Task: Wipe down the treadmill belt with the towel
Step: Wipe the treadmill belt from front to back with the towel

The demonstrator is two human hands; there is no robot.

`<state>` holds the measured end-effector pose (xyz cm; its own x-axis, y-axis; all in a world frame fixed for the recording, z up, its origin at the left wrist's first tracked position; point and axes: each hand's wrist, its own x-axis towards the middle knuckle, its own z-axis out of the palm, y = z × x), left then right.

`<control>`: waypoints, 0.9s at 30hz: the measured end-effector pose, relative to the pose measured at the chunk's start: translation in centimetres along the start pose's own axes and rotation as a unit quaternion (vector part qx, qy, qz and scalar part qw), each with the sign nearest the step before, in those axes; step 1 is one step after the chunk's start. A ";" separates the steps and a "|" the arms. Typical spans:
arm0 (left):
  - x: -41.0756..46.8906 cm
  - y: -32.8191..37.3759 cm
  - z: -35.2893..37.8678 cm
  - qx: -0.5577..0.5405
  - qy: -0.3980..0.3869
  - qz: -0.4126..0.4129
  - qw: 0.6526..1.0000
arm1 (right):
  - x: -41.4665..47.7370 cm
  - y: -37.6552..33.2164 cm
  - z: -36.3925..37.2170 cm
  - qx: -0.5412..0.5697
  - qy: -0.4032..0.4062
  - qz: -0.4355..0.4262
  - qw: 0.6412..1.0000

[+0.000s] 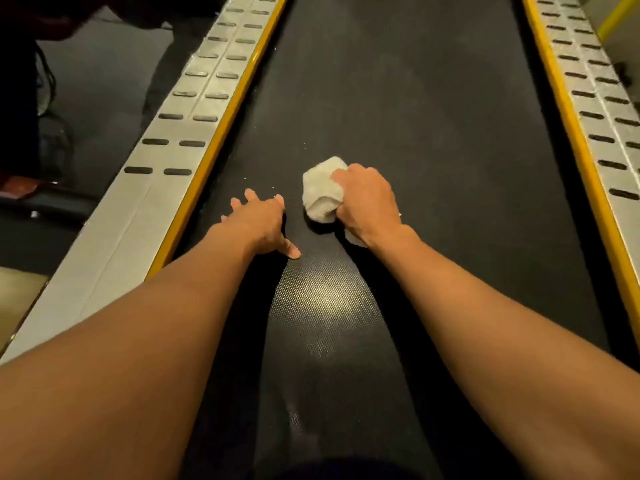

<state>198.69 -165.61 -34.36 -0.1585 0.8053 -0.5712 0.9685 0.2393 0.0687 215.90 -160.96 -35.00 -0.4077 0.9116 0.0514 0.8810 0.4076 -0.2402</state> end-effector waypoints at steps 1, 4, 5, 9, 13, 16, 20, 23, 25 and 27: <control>-0.5 0.2 0.0 -0.007 0.009 -0.003 1.000 | -1.6 -1.2 0.2 0.011 -0.014 -0.030 0.999; -2.7 1.0 0.4 -0.042 0.040 0.002 0.998 | -4.5 -1.7 -0.6 0.042 -0.028 -0.086 0.995; -3.3 1.6 0.6 -0.051 0.051 0.017 0.997 | -4.2 -0.5 -1.0 0.034 -0.010 -0.066 0.997; -5.0 4.7 2.2 -0.057 0.044 0.036 0.997 | -3.3 5.7 -2.4 -0.006 0.029 0.083 0.996; -5.7 6.3 2.8 -0.027 -0.004 0.009 1.000 | -7.7 3.2 -2.2 0.013 -0.026 0.011 1.000; -5.8 6.8 2.6 -0.033 -0.022 0.002 0.999 | -9.7 3.3 -2.8 0.057 -0.053 -0.026 0.997; -5.3 7.3 2.1 -0.020 -0.046 -0.005 0.999 | -5.5 9.7 -3.6 0.003 -0.012 0.089 0.996; -5.0 7.2 2.1 -0.013 -0.056 -0.003 0.998 | -5.8 9.3 -3.7 -0.008 -0.028 0.107 0.994; -5.0 7.3 1.9 -0.013 -0.061 -0.004 0.998 | -8.1 6.6 -3.9 0.031 -0.076 0.055 0.995; -5.1 7.4 1.8 -0.012 -0.066 -0.004 0.998 | -10.5 4.6 -4.8 0.091 -0.150 -0.012 0.984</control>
<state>207.04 -168.94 -32.41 -0.1372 0.7250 -0.6749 0.9622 0.2594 0.0830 225.37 -168.46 -31.99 -0.5037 0.8347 -0.2228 0.8243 0.3872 -0.4129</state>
